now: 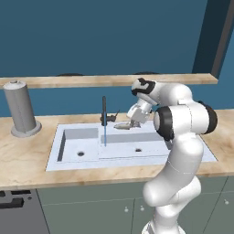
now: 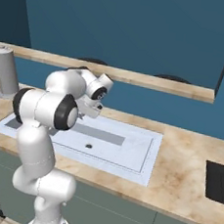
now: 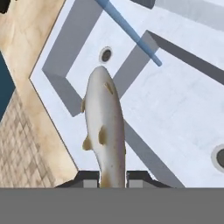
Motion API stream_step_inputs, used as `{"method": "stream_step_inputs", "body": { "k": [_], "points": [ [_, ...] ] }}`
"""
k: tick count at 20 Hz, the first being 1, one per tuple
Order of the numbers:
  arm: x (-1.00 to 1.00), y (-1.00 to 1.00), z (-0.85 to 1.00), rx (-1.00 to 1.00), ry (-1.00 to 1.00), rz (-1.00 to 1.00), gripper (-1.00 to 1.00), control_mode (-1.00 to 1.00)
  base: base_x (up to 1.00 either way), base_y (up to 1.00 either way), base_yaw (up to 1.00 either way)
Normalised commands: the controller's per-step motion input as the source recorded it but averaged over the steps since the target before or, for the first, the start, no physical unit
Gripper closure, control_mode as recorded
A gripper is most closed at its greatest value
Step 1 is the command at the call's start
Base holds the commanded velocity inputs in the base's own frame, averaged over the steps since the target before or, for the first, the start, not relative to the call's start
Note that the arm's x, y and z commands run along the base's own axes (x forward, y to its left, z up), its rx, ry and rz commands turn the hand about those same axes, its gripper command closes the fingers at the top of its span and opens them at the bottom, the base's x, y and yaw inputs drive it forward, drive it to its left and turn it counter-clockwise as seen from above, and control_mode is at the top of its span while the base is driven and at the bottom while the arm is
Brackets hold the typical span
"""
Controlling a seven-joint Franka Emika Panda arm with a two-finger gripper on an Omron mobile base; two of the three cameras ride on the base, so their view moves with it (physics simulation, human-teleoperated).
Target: Take the fish out of the fridge, briefly rinse it in the sink, and place it on the tray next to the sink.
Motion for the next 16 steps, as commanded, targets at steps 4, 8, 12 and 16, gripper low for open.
{"method": "stream_step_inputs", "body": {
  "k": [4,8,12,16],
  "points": [
    [0.42,0.29,-0.14,0.01,0.0,0.0,1.0,-1.0,0.0,0.0,0.0],
    [0.48,0.28,-0.17,0.01,0.0,0.0,1.0,-1.0,0.0,0.0,0.0],
    [0.47,0.3,-0.19,0.03,0.0,0.0,1.0,-1.0,0.0,0.0,0.0],
    [0.41,0.26,-0.14,0.02,0.0,0.0,1.0,-1.0,0.0,0.0,0.0]
  ]
}}
